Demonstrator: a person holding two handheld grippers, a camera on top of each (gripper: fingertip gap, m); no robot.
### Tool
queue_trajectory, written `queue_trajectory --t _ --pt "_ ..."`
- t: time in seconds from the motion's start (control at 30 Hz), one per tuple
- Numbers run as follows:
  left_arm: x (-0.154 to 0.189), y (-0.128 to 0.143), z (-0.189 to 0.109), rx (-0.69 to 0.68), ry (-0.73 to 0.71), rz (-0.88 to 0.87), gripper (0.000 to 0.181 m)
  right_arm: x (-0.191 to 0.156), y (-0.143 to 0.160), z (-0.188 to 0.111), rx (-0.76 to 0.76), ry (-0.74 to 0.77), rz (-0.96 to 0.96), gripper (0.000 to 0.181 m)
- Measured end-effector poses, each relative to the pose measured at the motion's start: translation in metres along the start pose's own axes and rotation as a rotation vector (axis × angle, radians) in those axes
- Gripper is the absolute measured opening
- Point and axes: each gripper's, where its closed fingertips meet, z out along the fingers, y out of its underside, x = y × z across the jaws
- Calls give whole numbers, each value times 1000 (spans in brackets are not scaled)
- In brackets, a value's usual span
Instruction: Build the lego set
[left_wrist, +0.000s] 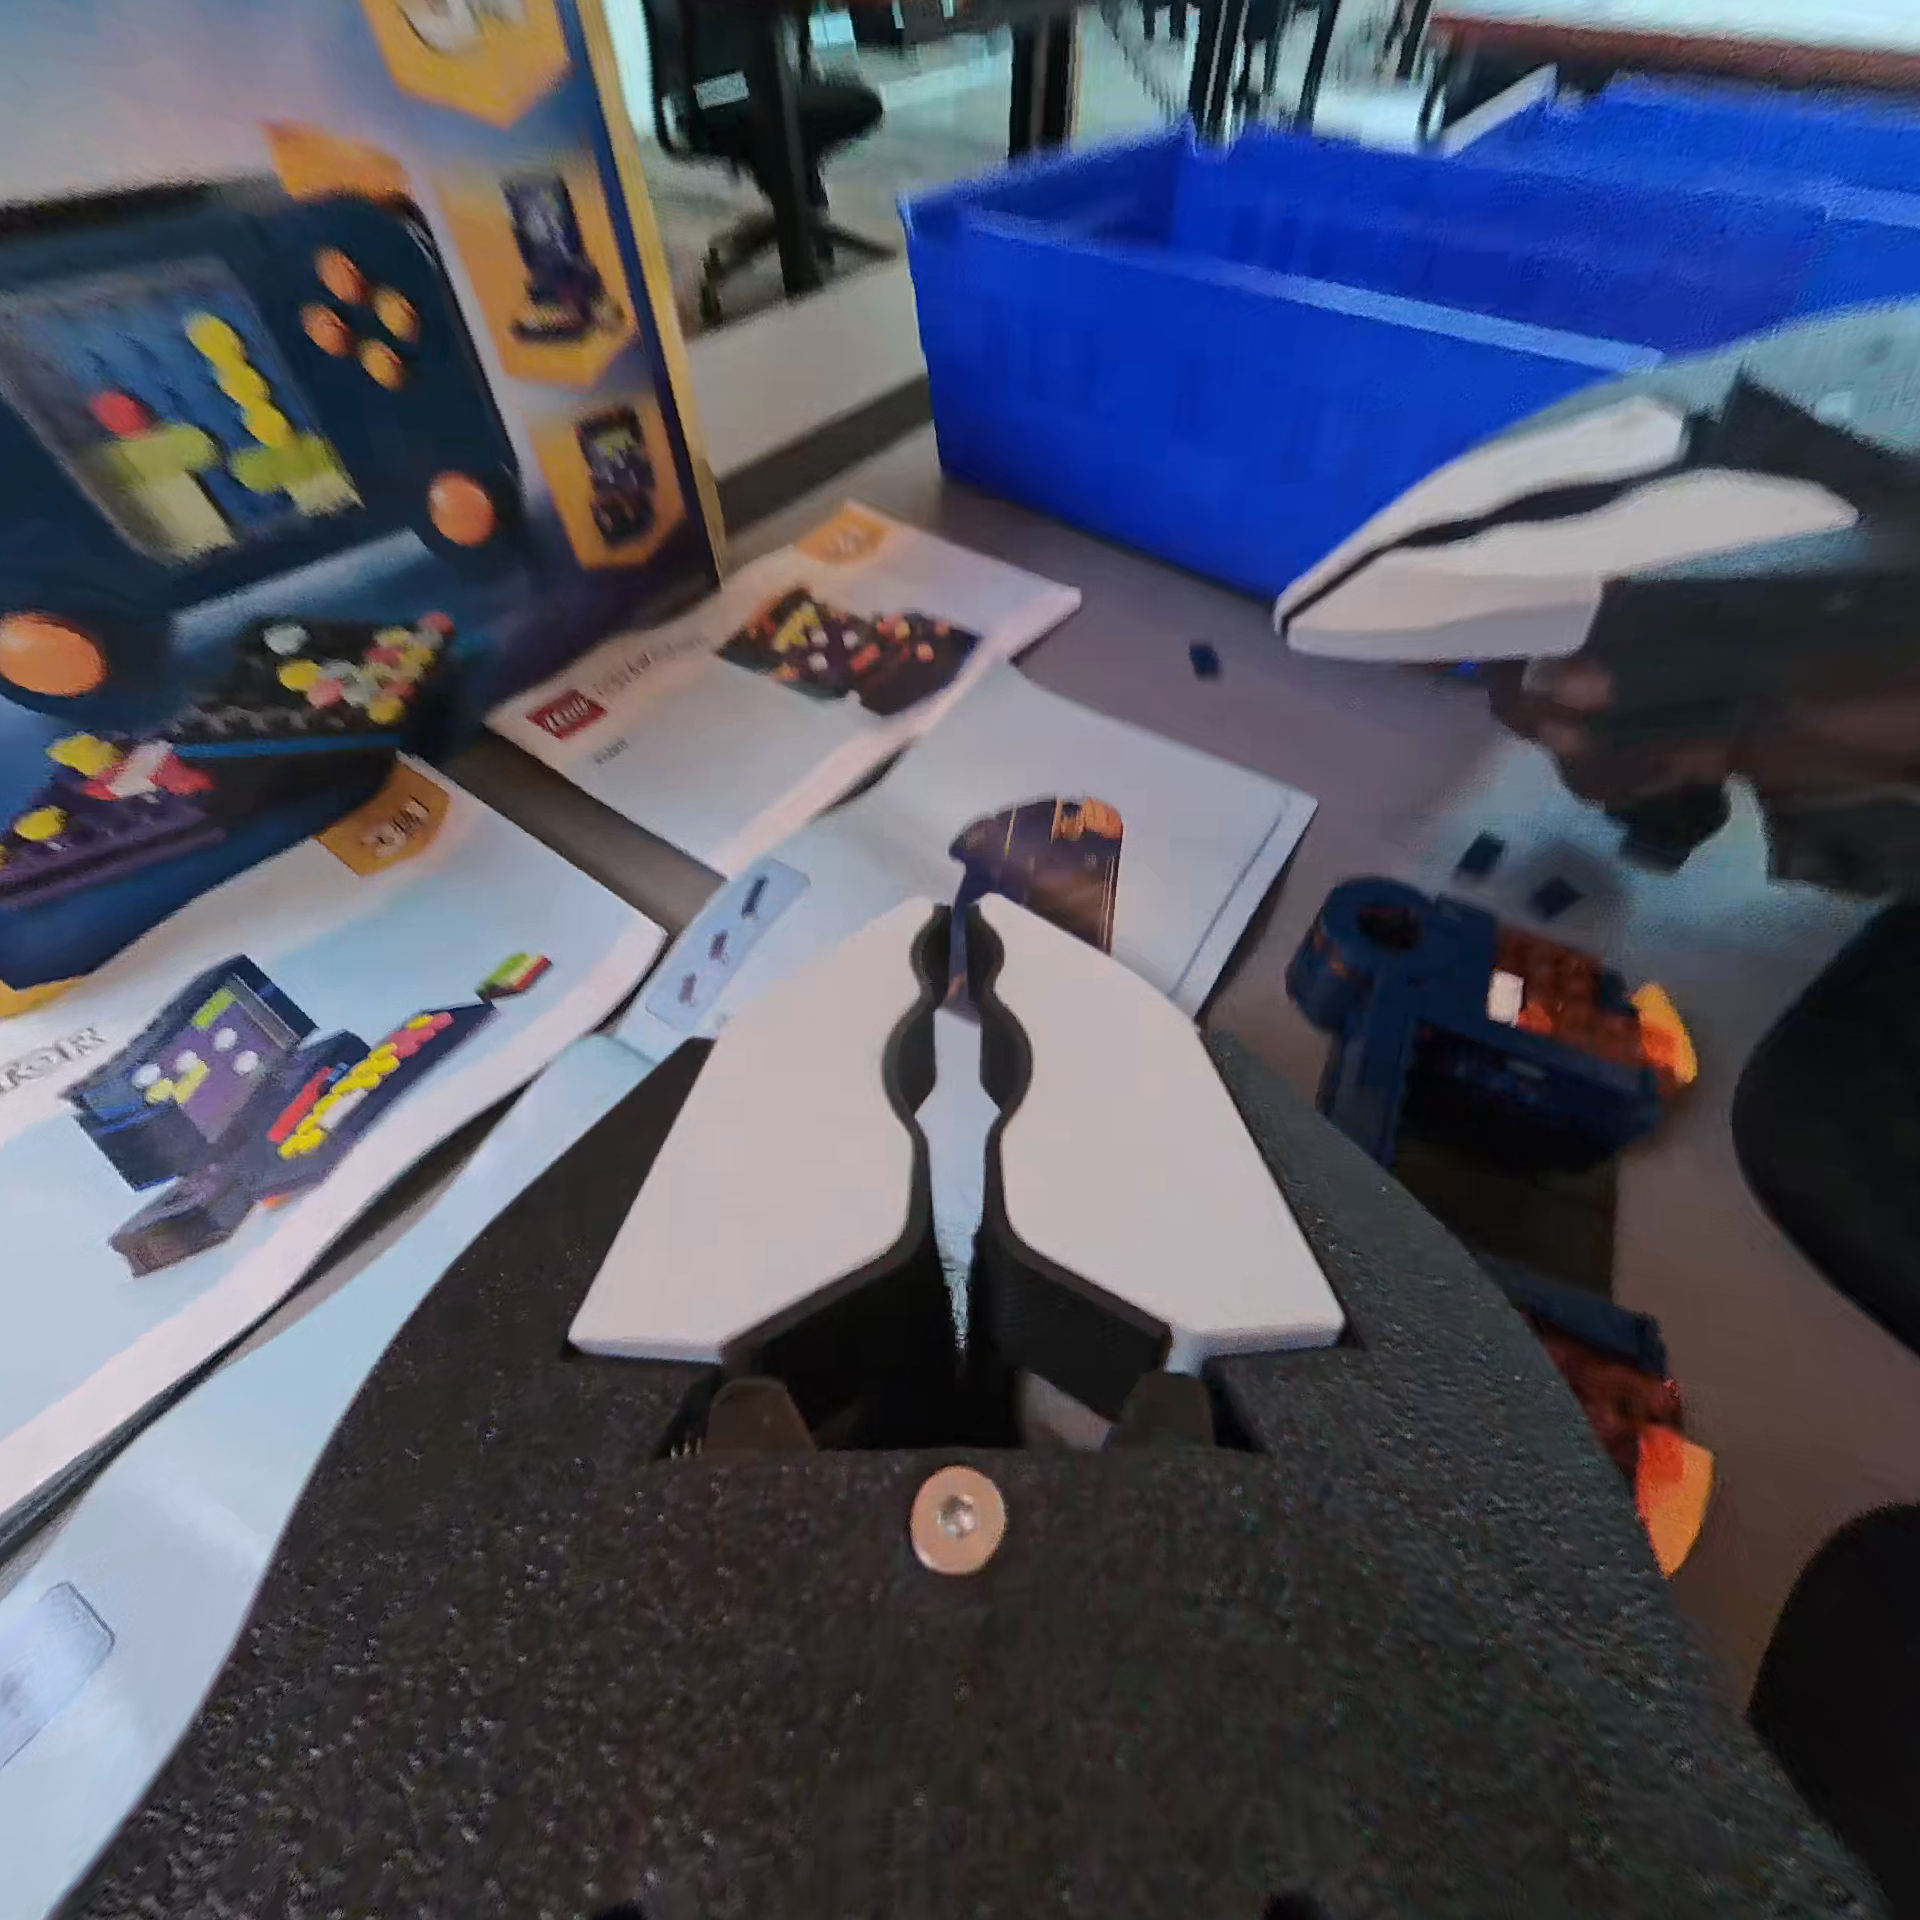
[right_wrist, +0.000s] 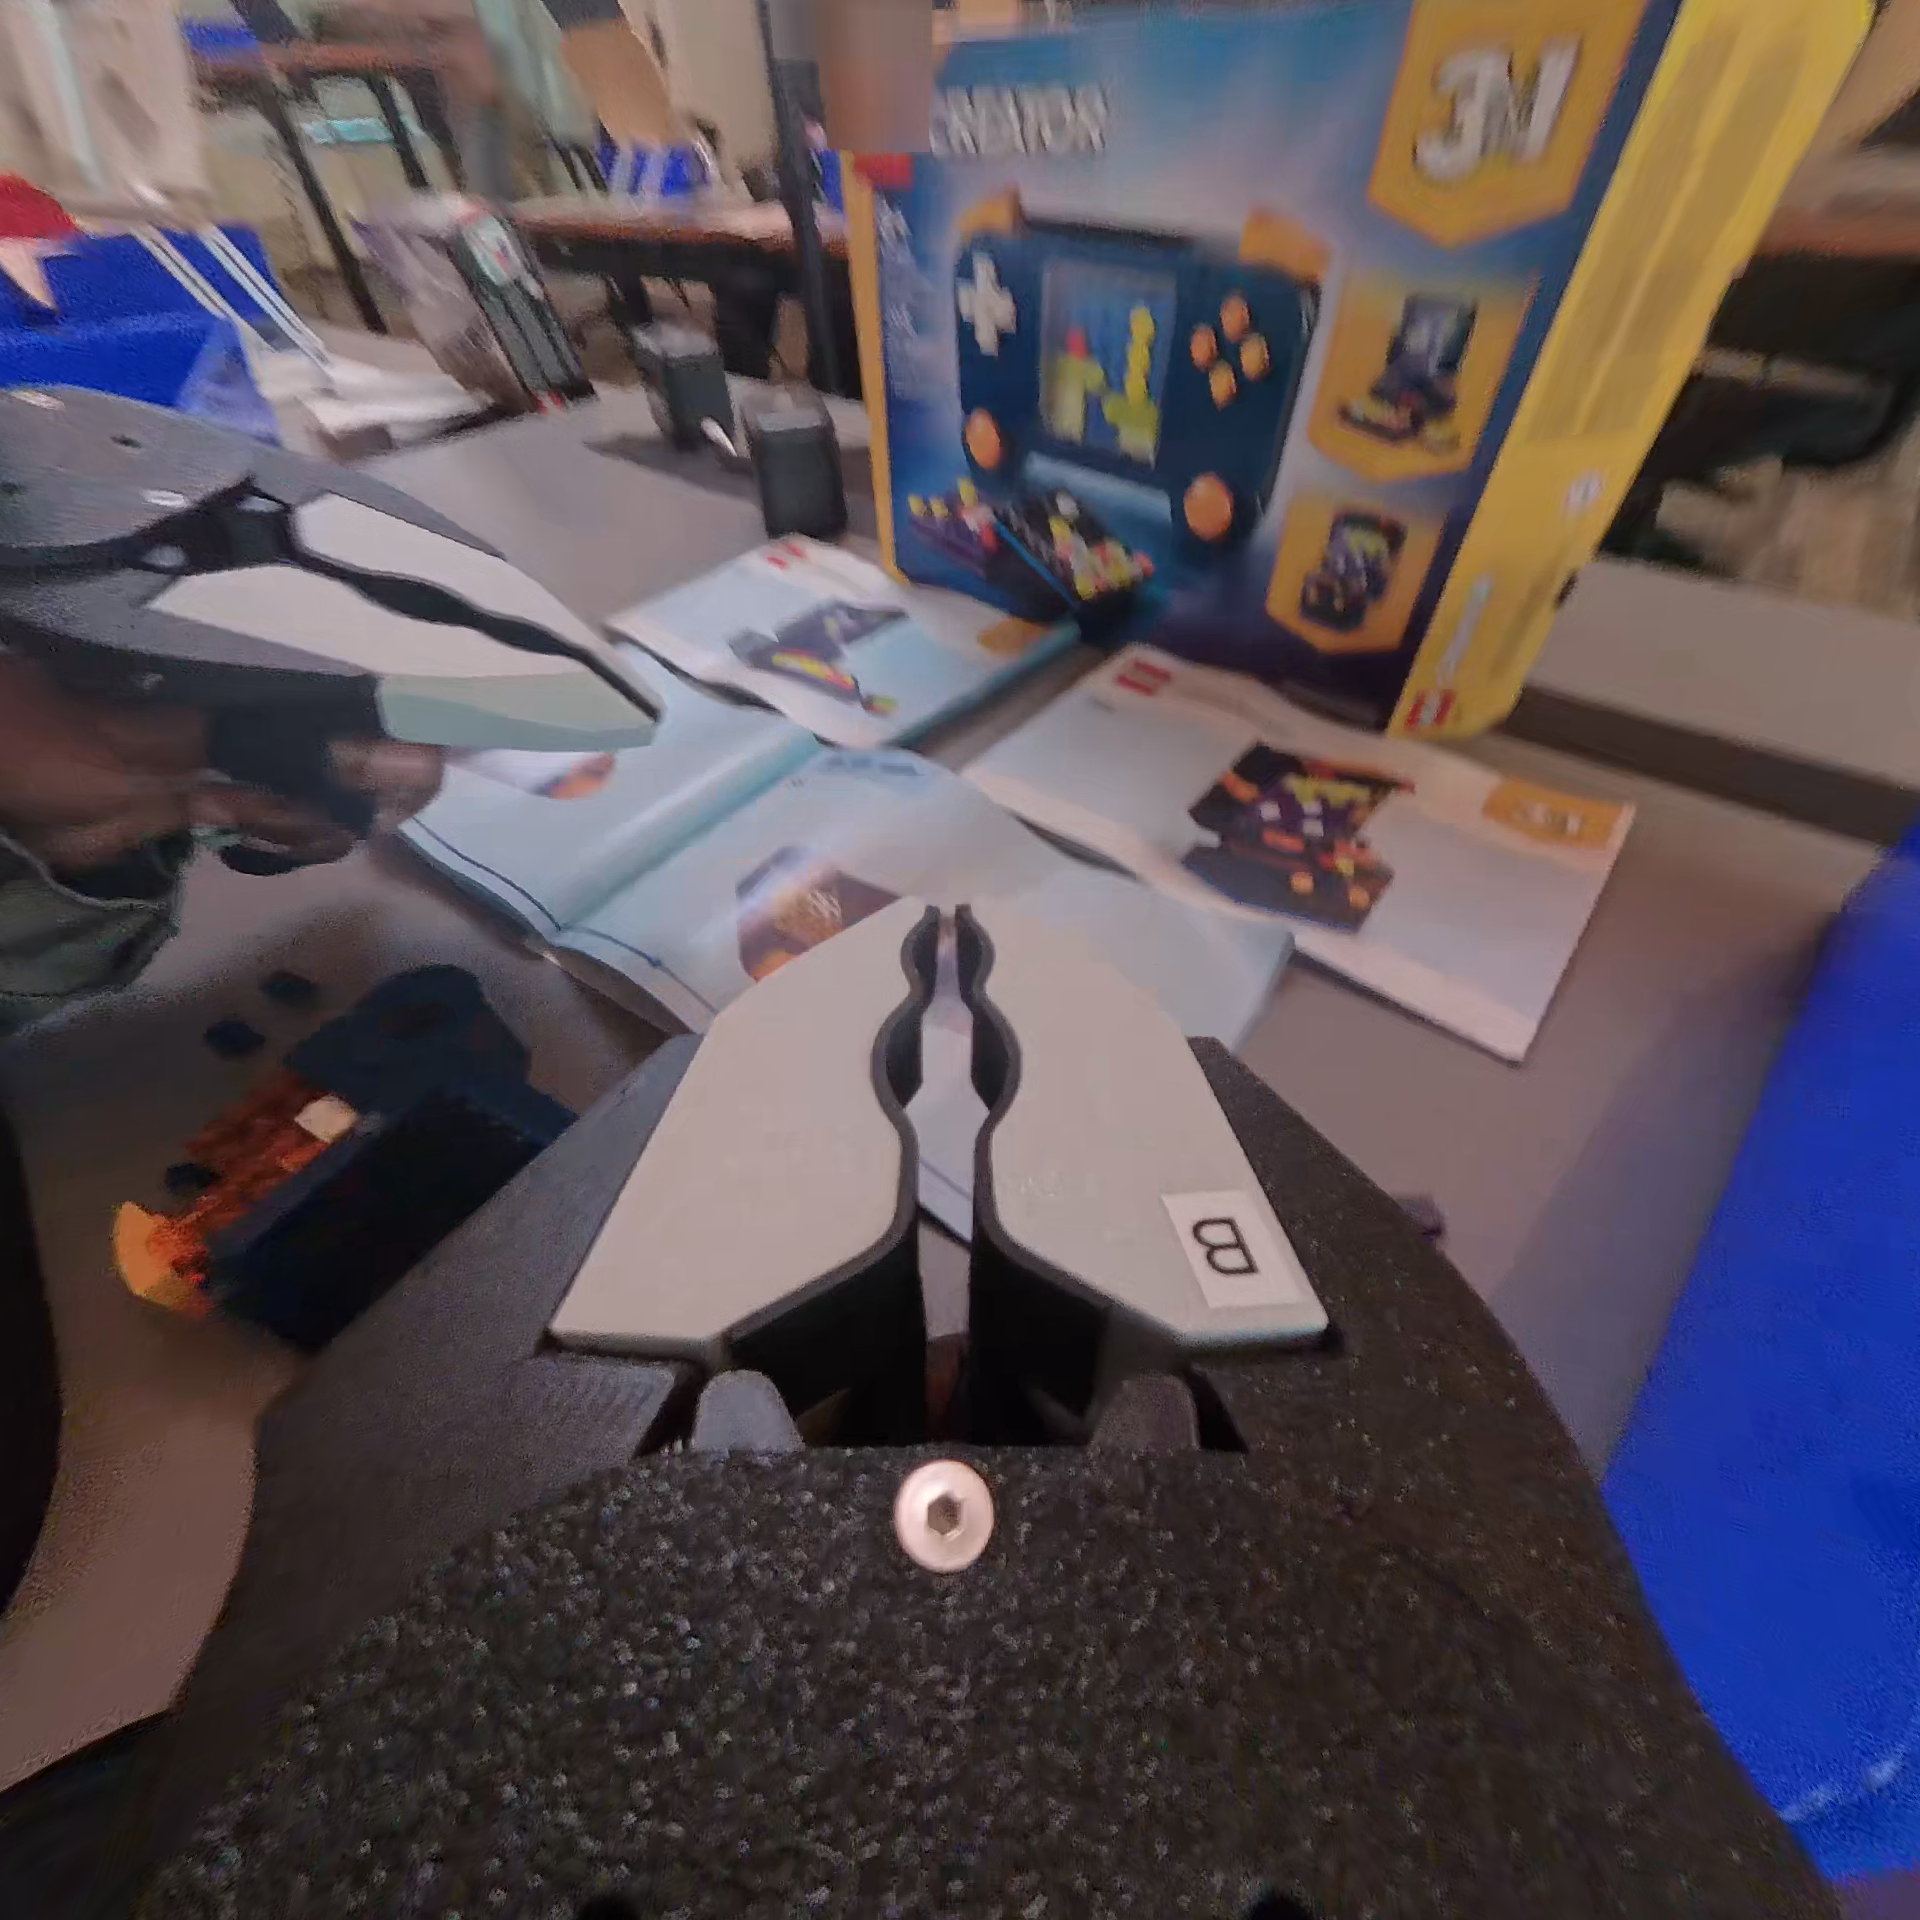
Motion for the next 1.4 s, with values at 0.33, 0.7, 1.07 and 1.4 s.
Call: queue_trajectory --t 0.33,0.7,1.07,1.4 --pt "19 68 19 -401 62 176 1 16 57 8 -365 102 -8 0" --pt "21 70 16 -423 72 172 0 13 76 7 -500 107 -86 0" --pt "21 71 14 -441 57 185 0 13 76 7 -504 107 -94 0" --pt "21 70 15 -432 63 175 0 15 -3 -24 -125 46 40 13"
